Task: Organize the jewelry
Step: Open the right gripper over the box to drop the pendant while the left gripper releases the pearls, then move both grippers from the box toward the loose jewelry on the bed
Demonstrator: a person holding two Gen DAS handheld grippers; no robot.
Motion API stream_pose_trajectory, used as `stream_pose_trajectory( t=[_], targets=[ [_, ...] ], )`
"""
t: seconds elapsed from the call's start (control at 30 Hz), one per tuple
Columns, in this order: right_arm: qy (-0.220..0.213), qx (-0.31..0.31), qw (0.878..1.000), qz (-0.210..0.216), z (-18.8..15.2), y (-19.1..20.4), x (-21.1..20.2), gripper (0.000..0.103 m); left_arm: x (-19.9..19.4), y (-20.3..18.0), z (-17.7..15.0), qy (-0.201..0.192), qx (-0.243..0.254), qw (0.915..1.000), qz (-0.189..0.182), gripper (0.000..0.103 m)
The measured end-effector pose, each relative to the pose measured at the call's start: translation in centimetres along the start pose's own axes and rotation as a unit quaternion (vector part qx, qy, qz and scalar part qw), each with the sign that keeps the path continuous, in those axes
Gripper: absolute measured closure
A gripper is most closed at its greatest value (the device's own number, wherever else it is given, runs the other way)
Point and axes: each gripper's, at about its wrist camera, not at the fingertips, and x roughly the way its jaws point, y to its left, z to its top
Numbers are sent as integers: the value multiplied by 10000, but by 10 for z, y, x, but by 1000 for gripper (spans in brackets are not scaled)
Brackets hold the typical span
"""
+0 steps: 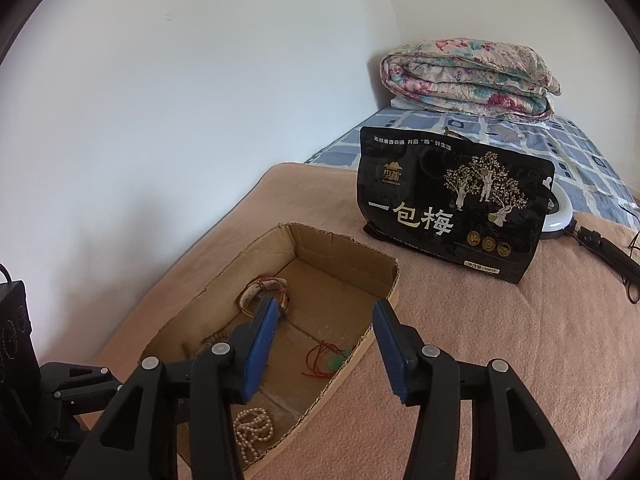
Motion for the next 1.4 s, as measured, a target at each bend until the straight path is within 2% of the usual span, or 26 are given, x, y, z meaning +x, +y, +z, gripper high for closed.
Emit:
stream_pose_trajectory(
  t=[0.33, 0.63, 0.77, 0.8, 0.87, 0.9, 0.93, 1.1, 1.2, 1.27, 1.4],
  targets=[
    [-57, 35, 10000, -42, -3, -1, -19, 51, -15, -7, 0, -107, 35, 9999, 58, 98],
    [-200, 62, 9997, -121, -6, 0, -49, 43, -41, -25, 1, -275, 198, 9993, 141, 98],
    [-304, 112, 9993, -192, -10, -3, -66, 35, -51, -33, 0, -335, 286, 9989, 168, 97],
    [-327, 129, 9992, -204, -11, -4, -70, 33, -53, -36, -1, -345, 307, 9988, 166, 96],
    [-371, 169, 9989, -239, -13, -7, -79, 31, -58, -41, -2, -383, 349, 9985, 154, 79],
    [-389, 192, 9987, -257, -14, -9, -82, 30, -60, -43, -2, -427, 370, 9983, 141, 67],
    [-403, 218, 9986, -275, -15, -11, -86, 28, -63, -46, -3, -475, 398, 9980, 137, 62],
    [-507, 340, 9972, -423, -24, -21, -107, 15, -71, -58, -4, -520, 556, 9970, 124, 61],
    [-509, 435, 9964, -517, -31, -29, -118, 8, -74, -65, -6, -540, 627, 9965, 75, 50],
    [-507, 486, 9955, -634, -37, -36, -125, 2, -74, -71, -7, -543, 685, 9962, 62, 50],
    [-560, 551, 9935, -825, -50, -51, -143, 0, -73, -82, -8, -524, 764, 9957, 8, 50]
  ],
)
